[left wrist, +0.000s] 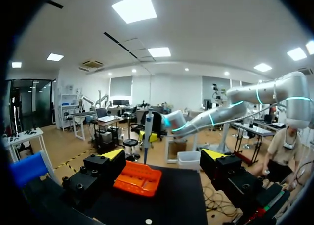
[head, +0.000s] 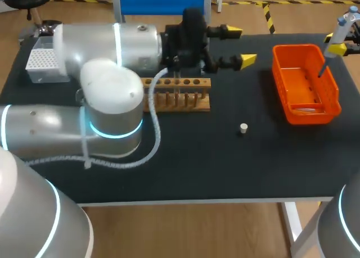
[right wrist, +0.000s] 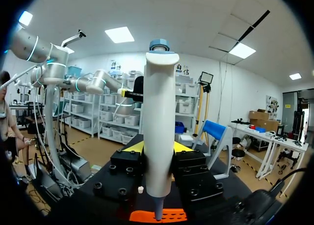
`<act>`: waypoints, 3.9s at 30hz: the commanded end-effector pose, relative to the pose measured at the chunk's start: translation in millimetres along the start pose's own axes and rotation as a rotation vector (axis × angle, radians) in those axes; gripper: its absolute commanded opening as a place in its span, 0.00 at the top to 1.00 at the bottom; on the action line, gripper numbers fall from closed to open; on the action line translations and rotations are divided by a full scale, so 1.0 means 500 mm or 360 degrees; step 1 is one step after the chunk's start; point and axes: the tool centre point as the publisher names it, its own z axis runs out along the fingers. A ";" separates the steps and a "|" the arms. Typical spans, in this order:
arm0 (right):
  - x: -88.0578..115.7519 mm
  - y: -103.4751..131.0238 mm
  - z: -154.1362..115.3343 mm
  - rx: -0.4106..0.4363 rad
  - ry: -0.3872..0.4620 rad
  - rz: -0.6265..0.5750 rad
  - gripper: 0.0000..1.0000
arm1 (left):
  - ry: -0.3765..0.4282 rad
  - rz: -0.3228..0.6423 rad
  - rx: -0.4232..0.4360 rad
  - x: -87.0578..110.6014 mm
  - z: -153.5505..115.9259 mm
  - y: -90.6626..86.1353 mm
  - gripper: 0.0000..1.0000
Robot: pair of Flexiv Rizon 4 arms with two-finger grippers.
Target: Invert the test tube, pick up the pipette, mount the tip to pipette, aspirate from beaker and dispense into the tube, eject the tip, return the pipette, and cap with the stopper.
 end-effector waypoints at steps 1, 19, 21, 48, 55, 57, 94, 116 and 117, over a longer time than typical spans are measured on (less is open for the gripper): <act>0.000 0.002 -0.002 0.0005 0.0003 0.0001 1.00 | 0.0014 0.0017 0.0449 0.000 -0.066 0.024 0.00; 0.000 0.002 -0.002 0.0005 0.0003 0.0001 1.00 | 0.0054 0.0081 0.0419 -0.050 -0.169 0.082 0.00; 0.000 0.002 -0.002 0.0005 0.0003 0.0001 1.00 | 0.0052 0.0091 0.0398 -0.052 -0.174 0.084 0.00; 0.000 0.002 -0.002 0.0005 0.0003 0.0001 1.00 | 0.0015 0.0058 0.0083 -0.062 -0.182 0.090 0.00; 0.000 0.002 -0.002 0.0005 0.0003 0.0001 1.00 | -0.0030 0.0059 0.0083 -0.062 -0.191 0.093 0.00; 0.000 0.002 -0.002 0.0005 0.0003 0.0001 1.00 | -0.0031 0.0061 0.0083 -0.062 -0.191 0.092 0.00; 0.003 0.002 0.006 0.0007 0.0002 0.0001 1.00 | -0.0042 0.0070 0.0068 -0.061 -0.192 0.091 0.00; 0.066 -0.011 0.347 0.0005 0.0108 0.0037 1.00 | -0.0042 0.0070 0.0068 -0.061 -0.192 0.091 0.00; 0.068 -0.012 0.361 0.0003 0.0114 0.0037 1.00 | -0.0042 0.0070 0.0068 -0.061 -0.192 0.091 0.00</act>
